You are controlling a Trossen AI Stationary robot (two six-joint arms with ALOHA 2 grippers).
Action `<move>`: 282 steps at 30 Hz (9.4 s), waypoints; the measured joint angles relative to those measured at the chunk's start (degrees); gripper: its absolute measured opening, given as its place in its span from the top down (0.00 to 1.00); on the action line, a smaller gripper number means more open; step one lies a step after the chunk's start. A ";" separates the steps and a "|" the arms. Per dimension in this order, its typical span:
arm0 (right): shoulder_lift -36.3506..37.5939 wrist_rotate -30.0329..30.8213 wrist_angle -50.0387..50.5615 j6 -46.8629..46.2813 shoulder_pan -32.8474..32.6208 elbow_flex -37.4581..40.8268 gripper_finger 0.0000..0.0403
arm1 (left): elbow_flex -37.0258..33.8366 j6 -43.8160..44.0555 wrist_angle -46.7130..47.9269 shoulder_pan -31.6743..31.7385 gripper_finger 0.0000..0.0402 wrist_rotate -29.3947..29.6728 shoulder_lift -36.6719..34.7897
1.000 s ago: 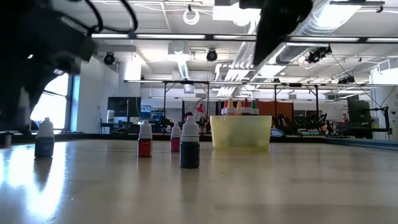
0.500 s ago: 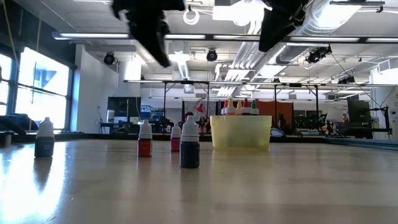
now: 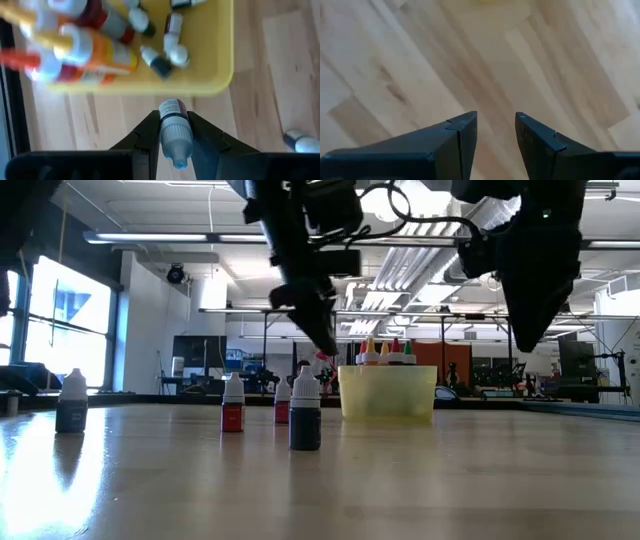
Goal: Pick & Place food coloring
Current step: Put the small purple food coloring bottle into the bin, then put the small red food coloring bottle into the bin, then put the small blue food coloring bottle into the bin
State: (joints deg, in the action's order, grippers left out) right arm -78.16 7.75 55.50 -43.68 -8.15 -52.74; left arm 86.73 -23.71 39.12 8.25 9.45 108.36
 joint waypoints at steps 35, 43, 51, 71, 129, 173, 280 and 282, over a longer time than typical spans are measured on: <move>2.13 -2.12 -3.49 0.24 2.35 0.95 0.69 | 16.12 -15.10 5.88 0.42 0.80 2.83 16.85; 2.13 -1.91 -3.55 2.52 2.37 0.95 0.69 | 16.12 -13.13 4.45 0.37 0.80 2.51 16.85; 2.13 -1.92 -3.83 2.69 2.37 0.95 0.69 | 16.12 -13.50 3.87 0.37 0.63 3.38 16.85; 2.13 -1.84 -7.70 6.46 2.41 0.90 0.69 | 26.04 6.42 29.87 -7.41 0.50 -10.73 8.79; 2.11 -2.35 -10.14 6.64 2.37 0.90 0.69 | 10.12 22.95 18.11 -7.91 0.81 -5.94 9.02; 2.02 10.58 -20.66 13.13 2.53 0.95 0.69 | 36.03 7.33 36.07 -0.13 0.58 -2.83 16.99; -50.18 -14.95 -26.85 41.19 -5.31 -42.00 0.63 | -35.36 37.21 7.44 -16.92 0.58 -11.43 -28.70; -50.17 -14.90 -26.84 41.15 -5.29 -42.00 0.66 | -35.36 37.08 7.44 -16.92 0.58 -11.43 -28.70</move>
State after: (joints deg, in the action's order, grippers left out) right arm -128.33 -7.15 28.67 -2.53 -13.44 -94.74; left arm 51.37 13.37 46.57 -8.67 -1.98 79.66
